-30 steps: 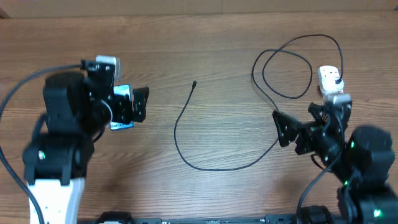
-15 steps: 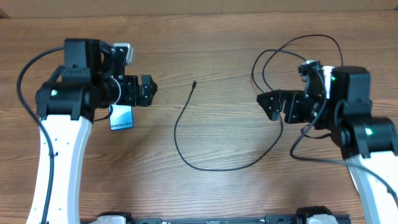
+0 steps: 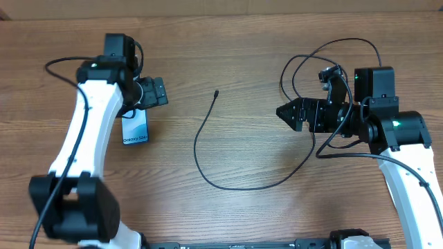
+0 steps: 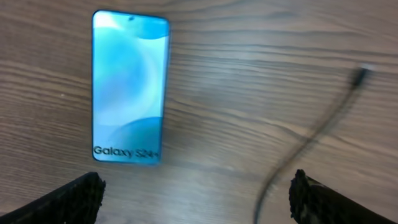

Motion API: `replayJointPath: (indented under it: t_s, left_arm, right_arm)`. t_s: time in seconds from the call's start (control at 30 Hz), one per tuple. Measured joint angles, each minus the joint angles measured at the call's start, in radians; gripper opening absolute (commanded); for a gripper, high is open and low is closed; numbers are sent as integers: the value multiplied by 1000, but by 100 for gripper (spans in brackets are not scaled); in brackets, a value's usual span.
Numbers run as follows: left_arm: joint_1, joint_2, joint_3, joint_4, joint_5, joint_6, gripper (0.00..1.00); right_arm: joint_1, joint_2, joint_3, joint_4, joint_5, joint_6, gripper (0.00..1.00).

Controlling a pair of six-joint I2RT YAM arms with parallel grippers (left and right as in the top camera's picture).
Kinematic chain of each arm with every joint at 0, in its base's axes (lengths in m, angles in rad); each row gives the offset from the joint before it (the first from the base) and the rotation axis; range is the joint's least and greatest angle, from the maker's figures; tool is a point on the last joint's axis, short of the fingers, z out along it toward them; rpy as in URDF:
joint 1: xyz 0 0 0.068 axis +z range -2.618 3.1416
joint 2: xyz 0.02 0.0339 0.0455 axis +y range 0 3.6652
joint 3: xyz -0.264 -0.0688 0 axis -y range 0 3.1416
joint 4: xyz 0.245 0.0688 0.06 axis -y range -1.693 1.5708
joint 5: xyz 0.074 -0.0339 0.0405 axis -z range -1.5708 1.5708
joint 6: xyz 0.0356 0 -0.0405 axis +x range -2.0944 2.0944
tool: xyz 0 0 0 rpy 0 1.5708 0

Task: Plug charger to phone and switch on socket
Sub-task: 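Move the left gripper over the phone and the right gripper toward the cable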

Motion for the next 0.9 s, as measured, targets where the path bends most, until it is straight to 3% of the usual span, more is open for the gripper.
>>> replayJointPath:
  t_s: [0.2, 0.47, 0.9]
  left_arm:
    - [0, 122, 0, 44, -81, -41, 100]
    - [7, 152, 0, 91, -179, -47, 100]
    - [115, 176, 2, 128, -137, -35, 100]
  right_arm:
    - [0, 0, 0, -4, -1, 0, 100]
    - [0, 0, 0, -8, 0, 0, 100]
    - [0, 0, 0, -19, 0, 0, 100]
